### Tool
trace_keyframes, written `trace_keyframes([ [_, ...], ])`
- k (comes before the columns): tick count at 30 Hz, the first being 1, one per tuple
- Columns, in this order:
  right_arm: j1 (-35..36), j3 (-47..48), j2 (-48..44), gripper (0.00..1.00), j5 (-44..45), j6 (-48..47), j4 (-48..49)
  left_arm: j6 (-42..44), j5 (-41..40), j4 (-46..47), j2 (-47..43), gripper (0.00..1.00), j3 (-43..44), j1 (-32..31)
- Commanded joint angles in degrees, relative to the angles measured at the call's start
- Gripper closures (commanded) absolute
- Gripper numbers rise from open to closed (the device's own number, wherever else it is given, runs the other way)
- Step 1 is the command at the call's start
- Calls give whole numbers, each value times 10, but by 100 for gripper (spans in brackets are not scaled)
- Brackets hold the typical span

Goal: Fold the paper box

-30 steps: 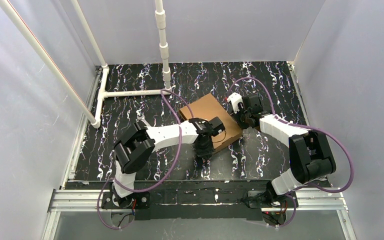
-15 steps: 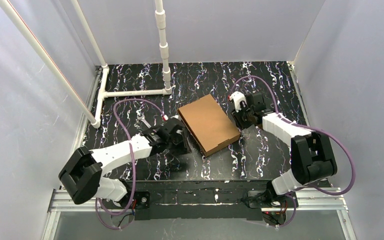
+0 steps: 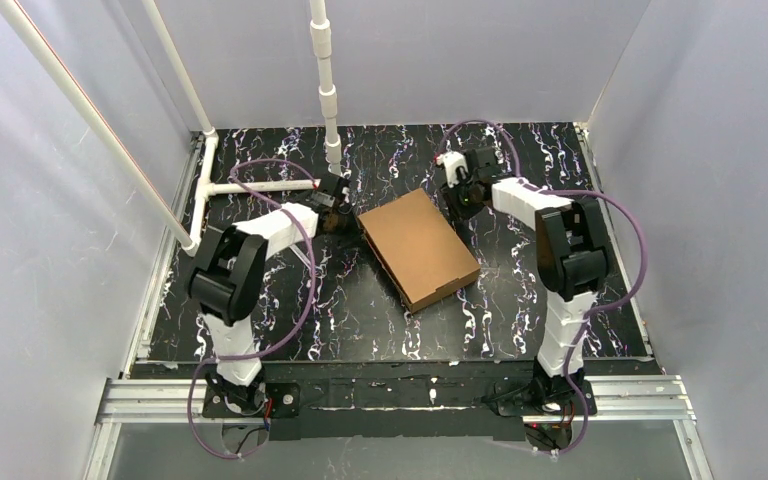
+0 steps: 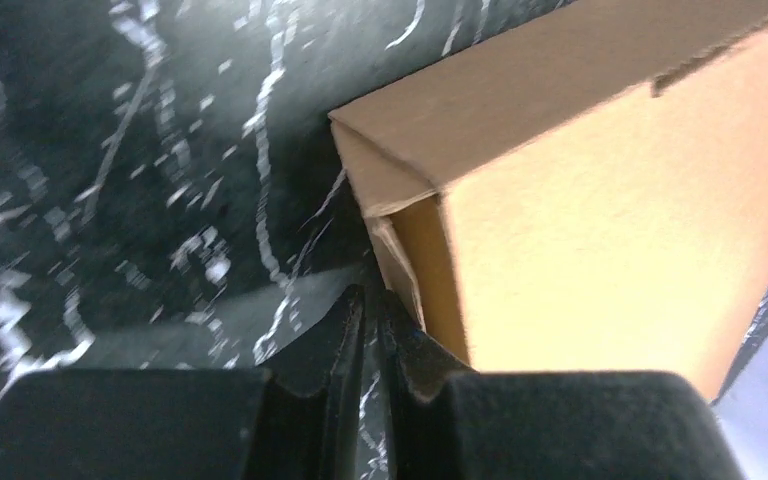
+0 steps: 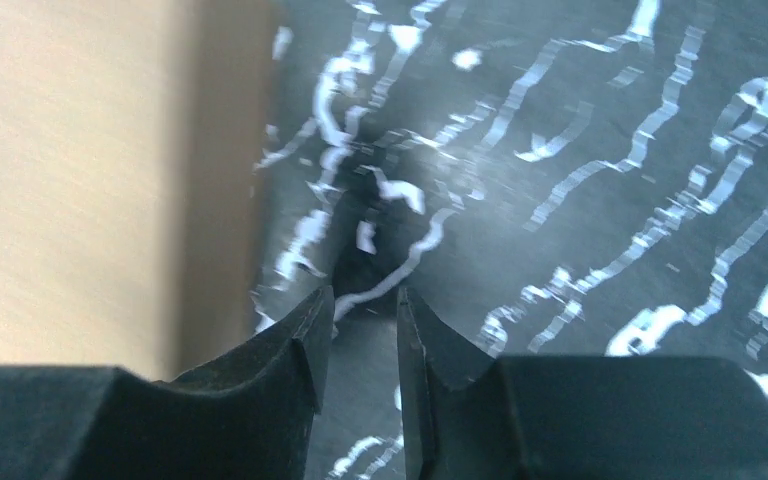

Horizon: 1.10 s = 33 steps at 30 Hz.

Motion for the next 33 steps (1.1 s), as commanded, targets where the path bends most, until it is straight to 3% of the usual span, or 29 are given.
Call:
trace_keyframes([
  [1, 76, 22, 13, 62, -12, 0, -35, -21, 76, 8, 54, 92, 65, -7],
  [5, 118, -16, -17, 62, -7, 6, -9, -24, 96, 23, 72, 93, 90, -24],
  [8, 99, -18, -33, 61, 70, 1, -4, -12, 82, 9, 46, 92, 75, -25],
  [14, 21, -42, -107, 55, 113, -13, -9, 29, 18, -39, -98, 80, -25, -15],
  [17, -2, -75, -159, 46, 104, -18, -9, 43, 20, -44, -183, 71, -82, -14],
  [20, -31, -109, -229, 32, 28, -15, -18, 40, 53, -12, -269, 59, -153, -13],
  [23, -73, -141, -270, 16, -134, 23, -24, 5, 110, 78, -355, 38, -241, -13],
  [26, -89, -174, -268, 3, -275, 79, -17, -39, 151, 160, -373, 21, -296, -14],
  [33, -92, -204, -205, 2, -341, 130, 39, -57, 164, 204, -268, 15, -255, -27],
])
